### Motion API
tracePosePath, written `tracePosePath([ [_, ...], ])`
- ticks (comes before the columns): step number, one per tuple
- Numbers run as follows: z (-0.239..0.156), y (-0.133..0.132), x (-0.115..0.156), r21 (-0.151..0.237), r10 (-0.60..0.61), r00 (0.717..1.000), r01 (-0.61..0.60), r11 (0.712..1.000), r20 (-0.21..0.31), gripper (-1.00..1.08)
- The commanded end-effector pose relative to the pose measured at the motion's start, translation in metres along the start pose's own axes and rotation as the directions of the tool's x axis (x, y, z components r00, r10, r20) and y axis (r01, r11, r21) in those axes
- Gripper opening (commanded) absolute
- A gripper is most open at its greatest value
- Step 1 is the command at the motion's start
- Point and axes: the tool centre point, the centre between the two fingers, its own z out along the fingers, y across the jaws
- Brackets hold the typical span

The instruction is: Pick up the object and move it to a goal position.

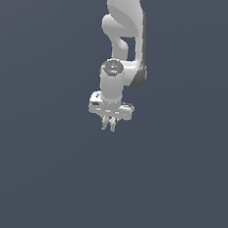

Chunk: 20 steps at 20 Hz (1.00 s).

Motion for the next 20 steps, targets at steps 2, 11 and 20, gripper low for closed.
tracePosePath([
  [2,-0.019,-0.032,-0.004,0.000,-0.001,1.000,0.001,1.000,-0.001,-1.00],
  [11,-0.074,-0.121,-0.014,-0.001,-0.001,1.000,0.001,1.000,-0.001,-1.00],
  [20,-0.099,-0.165,-0.017,0.000,-0.001,1.000,0.001,1.000,0.000,-1.00],
])
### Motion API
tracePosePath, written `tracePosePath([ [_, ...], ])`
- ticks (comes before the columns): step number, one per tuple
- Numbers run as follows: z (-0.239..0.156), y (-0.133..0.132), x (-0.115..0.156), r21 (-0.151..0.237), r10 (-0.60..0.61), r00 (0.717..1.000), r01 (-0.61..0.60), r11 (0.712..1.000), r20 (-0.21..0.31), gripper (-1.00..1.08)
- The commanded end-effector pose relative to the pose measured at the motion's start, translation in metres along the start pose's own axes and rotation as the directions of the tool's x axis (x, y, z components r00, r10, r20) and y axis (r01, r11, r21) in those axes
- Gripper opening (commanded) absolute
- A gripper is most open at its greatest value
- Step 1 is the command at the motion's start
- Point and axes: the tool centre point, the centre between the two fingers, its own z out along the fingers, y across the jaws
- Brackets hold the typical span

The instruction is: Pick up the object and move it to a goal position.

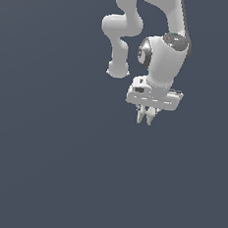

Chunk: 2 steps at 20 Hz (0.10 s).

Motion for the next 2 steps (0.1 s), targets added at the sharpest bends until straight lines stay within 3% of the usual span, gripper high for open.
tracePosePath([
  [1,-0.0032,-0.0050,-0.0001,0.000,0.002,1.000,-0.002,1.000,0.001,-1.00],
  [2,-0.0034,-0.0054,-0.0001,0.000,0.002,1.000,-0.002,1.000,0.001,-1.00],
])
